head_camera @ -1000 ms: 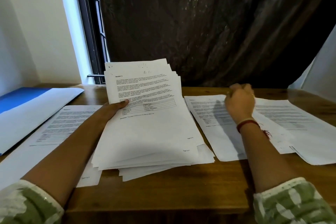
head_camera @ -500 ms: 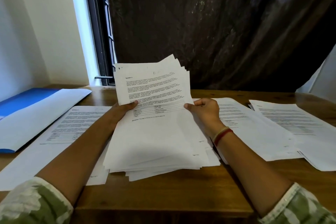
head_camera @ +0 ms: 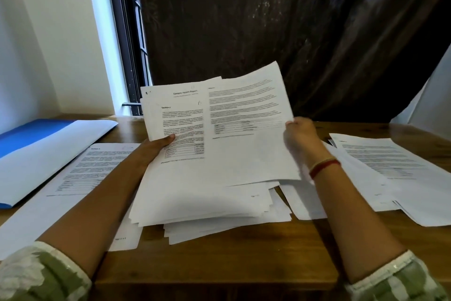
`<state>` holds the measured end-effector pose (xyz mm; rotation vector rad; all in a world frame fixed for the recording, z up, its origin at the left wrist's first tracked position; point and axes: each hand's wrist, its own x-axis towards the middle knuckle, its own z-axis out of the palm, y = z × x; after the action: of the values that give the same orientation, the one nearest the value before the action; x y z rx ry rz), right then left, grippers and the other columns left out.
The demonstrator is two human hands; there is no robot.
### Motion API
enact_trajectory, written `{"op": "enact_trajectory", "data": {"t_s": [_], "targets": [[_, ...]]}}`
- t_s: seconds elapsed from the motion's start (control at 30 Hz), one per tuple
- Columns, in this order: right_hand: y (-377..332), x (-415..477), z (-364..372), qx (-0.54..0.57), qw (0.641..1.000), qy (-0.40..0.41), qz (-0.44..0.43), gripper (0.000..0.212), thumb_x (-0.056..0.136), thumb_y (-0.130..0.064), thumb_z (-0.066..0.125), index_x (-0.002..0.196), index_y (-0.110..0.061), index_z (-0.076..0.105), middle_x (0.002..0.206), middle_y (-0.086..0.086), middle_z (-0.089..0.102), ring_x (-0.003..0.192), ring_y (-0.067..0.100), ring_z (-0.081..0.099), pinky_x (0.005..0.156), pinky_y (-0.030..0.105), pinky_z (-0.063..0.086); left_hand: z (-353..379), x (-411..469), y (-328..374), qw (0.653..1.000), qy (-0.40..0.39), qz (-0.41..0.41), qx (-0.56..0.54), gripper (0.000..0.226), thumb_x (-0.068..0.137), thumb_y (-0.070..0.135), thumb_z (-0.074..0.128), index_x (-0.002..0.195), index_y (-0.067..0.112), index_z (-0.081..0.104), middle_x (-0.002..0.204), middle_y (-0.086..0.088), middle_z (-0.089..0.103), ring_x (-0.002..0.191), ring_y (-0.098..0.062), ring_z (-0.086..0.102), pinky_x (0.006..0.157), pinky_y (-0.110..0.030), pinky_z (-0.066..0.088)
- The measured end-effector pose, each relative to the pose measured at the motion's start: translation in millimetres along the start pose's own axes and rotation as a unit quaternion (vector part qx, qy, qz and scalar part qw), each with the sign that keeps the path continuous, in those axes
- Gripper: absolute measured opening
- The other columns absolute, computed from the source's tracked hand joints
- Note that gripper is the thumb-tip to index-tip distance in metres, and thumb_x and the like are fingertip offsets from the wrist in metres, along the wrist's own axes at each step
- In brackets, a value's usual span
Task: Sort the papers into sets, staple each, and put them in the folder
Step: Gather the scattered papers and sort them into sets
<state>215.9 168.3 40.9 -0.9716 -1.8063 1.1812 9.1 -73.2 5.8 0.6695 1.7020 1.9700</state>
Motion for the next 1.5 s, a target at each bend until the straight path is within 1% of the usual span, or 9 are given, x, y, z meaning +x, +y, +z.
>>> {"op": "enact_trajectory", "data": {"t_s": [0.13,0.23,0.43,0.63,0.77,0.87,0.97,1.13,1.5], "targets": [[30.2,36.5,-56.8,-0.103,0.993,0.030,0.059,0.025,0.079,-0.017,0.054,0.098,-0.003,0.064,0.103,0.023,0.066,0.089,0.040,0.064,0.085,0.052,0.055,-1.8,3.5,-1.1,0.999,-0.002,0.021,0.039,0.040,0.097,0.009,0.050,0.136,0.012,0.045,0.115,-0.001,0.058,0.082,-0.001,0.057,0.068,-0.015,0.048],[50.6,36.1,-79.1,-0.200,0.975,0.057,0.073,0.023,0.091,-0.014,0.057,0.107,0.001,0.062,0.113,0.023,0.062,0.101,0.041,0.059,0.091,0.046,0.048,0.9,4.3,-2.4,0.999,-0.012,0.024,0.042,0.034,0.097,0.007,0.049,0.130,0.016,0.045,0.103,0.003,0.060,0.068,0.004,0.064,0.055,-0.007,0.049],[65.4,40.7,-82.1,-0.397,0.905,0.100,0.119,0.033,0.100,-0.019,0.048,0.130,-0.007,0.052,0.137,0.021,0.051,0.131,0.040,0.042,0.114,0.055,0.016,-1.1,4.7,-3.4,0.999,-0.025,0.009,0.042,0.032,0.096,0.006,0.050,0.127,0.016,0.048,0.099,0.005,0.064,0.069,0.002,0.067,0.057,-0.012,0.051],[61.8,30.2,-74.3,-0.541,0.825,0.161,0.039,0.037,0.095,-0.025,0.056,0.128,-0.008,0.054,0.139,0.021,0.045,0.132,0.041,0.037,0.111,0.060,0.020,-3.0,4.6,-4.5,0.999,-0.034,-0.014,0.022,0.024,0.095,0.009,0.052,0.118,0.017,0.056,0.102,0.002,0.064,0.076,-0.004,0.069,0.059,-0.016,0.054],[30.4,15.9,-43.7,-0.370,0.903,0.173,-0.136,0.031,0.094,-0.028,0.059,0.118,-0.008,0.061,0.126,0.019,0.051,0.117,0.037,0.049,0.099,0.046,0.039,0.1,3.4,-4.1,0.999,-0.033,-0.013,0.019,0.020,0.095,0.006,0.052,0.106,0.021,0.059,0.096,0.006,0.068,0.068,0.001,0.069,0.056,-0.014,0.053],[3.5,-17.1,3.4,-0.067,0.991,-0.045,-0.106,0.038,0.090,-0.041,0.063,0.113,-0.011,0.062,0.109,0.005,0.062,0.099,0.020,0.061,0.078,0.028,0.049,1.4,0.8,-3.2,0.999,-0.046,-0.016,0.006,0.020,0.095,0.005,0.051,0.103,0.022,0.059,0.082,0.011,0.074,0.070,-0.001,0.070,0.057,-0.015,0.053],[0.4,-43.9,42.8,0.068,0.982,-0.175,-0.028,0.046,0.076,-0.043,0.078,0.104,-0.010,0.062,0.097,-0.002,0.069,0.090,0.017,0.067,0.073,0.031,0.056,2.2,-1.1,-1.7,0.999,-0.048,-0.018,-0.002,0.020,0.096,0.005,0.051,0.102,0.021,0.060,0.077,0.012,0.074,0.071,-0.003,0.070,0.057,-0.016,0.054],[7.6,-47.6,60.3,0.066,0.996,-0.043,-0.029,0.028,0.073,-0.017,0.083,0.084,-0.015,0.056,0.086,0.004,0.066,0.077,0.019,0.064,0.068,0.030,0.056,0.9,-2.6,-0.9,0.998,-0.040,-0.027,-0.034,0.018,0.094,0.007,0.054,0.101,0.022,0.062,0.084,0.007,0.074,0.075,-0.009,0.071,0.062,-0.022,0.058],[12.6,-45.9,50.7,0.046,0.997,-0.054,-0.039,0.034,0.091,-0.015,0.066,0.060,-0.009,0.053,0.065,0.003,0.060,0.061,0.017,0.057,0.063,0.023,0.045,5.7,-6.7,3.2,1.000,-0.011,-0.028,0.007,0.025,0.095,0.010,0.055,0.119,0.015,0.054,0.093,0.002,0.065,0.065,-0.004,0.067,0.058,-0.017,0.056]]}}
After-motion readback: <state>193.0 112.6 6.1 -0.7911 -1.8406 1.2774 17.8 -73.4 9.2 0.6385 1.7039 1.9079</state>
